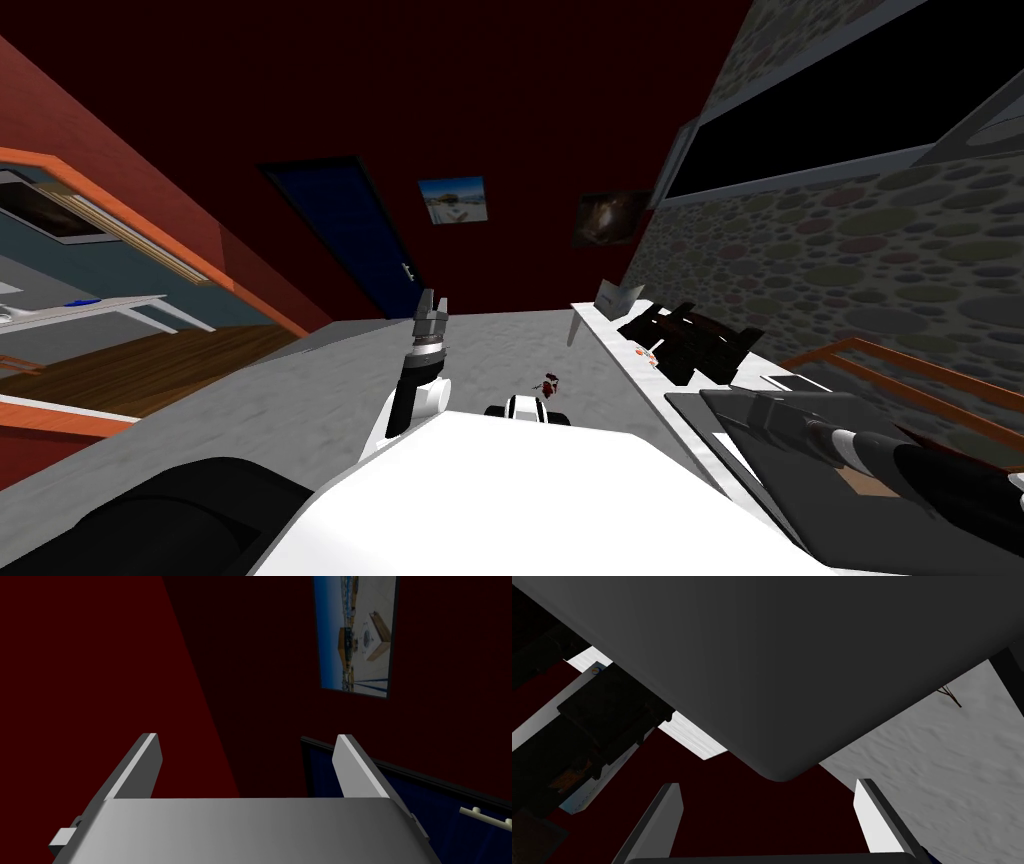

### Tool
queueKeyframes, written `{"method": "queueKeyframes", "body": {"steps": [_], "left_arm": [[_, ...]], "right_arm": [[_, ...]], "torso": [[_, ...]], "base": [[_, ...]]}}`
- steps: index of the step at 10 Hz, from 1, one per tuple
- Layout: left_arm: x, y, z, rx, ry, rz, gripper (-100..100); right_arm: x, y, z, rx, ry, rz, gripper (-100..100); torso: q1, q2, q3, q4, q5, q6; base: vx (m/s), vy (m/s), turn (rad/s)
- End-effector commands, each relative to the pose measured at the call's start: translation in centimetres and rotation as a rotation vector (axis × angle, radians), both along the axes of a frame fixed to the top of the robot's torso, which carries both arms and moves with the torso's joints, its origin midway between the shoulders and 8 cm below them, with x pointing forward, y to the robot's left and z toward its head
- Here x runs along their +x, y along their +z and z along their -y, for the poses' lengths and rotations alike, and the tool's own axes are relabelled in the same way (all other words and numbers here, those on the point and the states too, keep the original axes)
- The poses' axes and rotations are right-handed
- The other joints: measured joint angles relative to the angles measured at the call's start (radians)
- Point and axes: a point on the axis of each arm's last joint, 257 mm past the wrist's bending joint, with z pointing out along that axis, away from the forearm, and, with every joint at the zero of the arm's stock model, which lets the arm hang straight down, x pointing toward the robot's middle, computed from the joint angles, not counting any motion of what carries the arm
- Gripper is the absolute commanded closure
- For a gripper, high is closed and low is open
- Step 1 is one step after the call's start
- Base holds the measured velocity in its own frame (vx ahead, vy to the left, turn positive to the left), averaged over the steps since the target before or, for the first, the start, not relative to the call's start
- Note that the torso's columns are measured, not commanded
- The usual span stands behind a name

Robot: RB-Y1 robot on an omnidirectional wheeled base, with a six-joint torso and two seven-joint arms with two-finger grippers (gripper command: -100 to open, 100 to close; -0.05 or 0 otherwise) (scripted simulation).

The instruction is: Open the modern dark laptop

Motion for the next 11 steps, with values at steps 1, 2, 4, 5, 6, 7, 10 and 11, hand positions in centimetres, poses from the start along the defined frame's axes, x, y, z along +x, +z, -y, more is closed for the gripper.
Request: {"method": "queueKeyframes", "body": {"steps": [1, 2, 4, 5, 6, 7, 10, 11], "left_arm": [[0.0, 0.0, 0.0, 0.0, 0.0, 0.0, 0], [0.0, 0.0, 0.0, 0.0, 0.0, 0.0, 0], [0.0, 0.0, 0.0, 0.0, 0.0, 0.0, 0], [0.0, 0.0, 0.0, 0.0, 0.0, 0.0, 0], [0.0, 0.0, 0.0, 0.0, 0.0, 0.0, 0], [0.0, 0.0, 0.0, 0.0, 0.0, 0.0, 0], [0.0, 0.0, 0.0, 0.0, 0.0, 0.0, 0], [0.0, 0.0, 0.0, 0.0, 0.0, 0.0, 0]], "right_arm": [[0.6, 0.2, -0.7, 0.036, 0.0, 0.013, -100], [0.1, -1.2, -1.0, 0.045, -0.015, 0.014, -100], [0.9, 0.9, -0.7, 0.044, 0.003, 0.015, -100], [1.1, 1.4, -0.7, 0.045, 0.007, 0.015, -100], [1.6, 2.5, -0.6, 0.045, 0.016, 0.014, -100], [1.8, 3.0, -0.6, 0.045, 0.021, 0.014, -100], [2.4, 4.1, -0.5, 0.045, 0.032, 0.013, -100], [2.5, 4.2, -0.6, 0.047, 0.032, 0.013, 0]], "torso": [[-0.001, 0.0, 0.0, 0.0, -0.001, 0.0], [0.0, -0.001, 0.0, 0.0, 0.0, 0.0], [-0.001, 0.0, 0.0, 0.0, 0.0, 0.0], [0.0, 0.002, 0.001, 0.001, 0.0, 0.001], [0.0, 0.003, 0.002, 0.001, 0.0, 0.0], [-0.001, 0.003, 0.002, 0.001, -0.001, 0.0], [-0.003, 0.002, 0.001, 0.001, -0.001, 0.0], [-0.004, 0.002, 0.002, 0.001, -0.002, 0.0]], "base": [[-0.026, -0.038, 0.004], [0.019, -0.031, 0.11], [0.011, -0.004, -0.034], [0.012, 0.023, -0.079], [0.008, 0.031, -0.072], [0.003, 0.03, -0.061], [0.004, 0.018, -0.043], [0.0, 0.0, 0.0]]}}
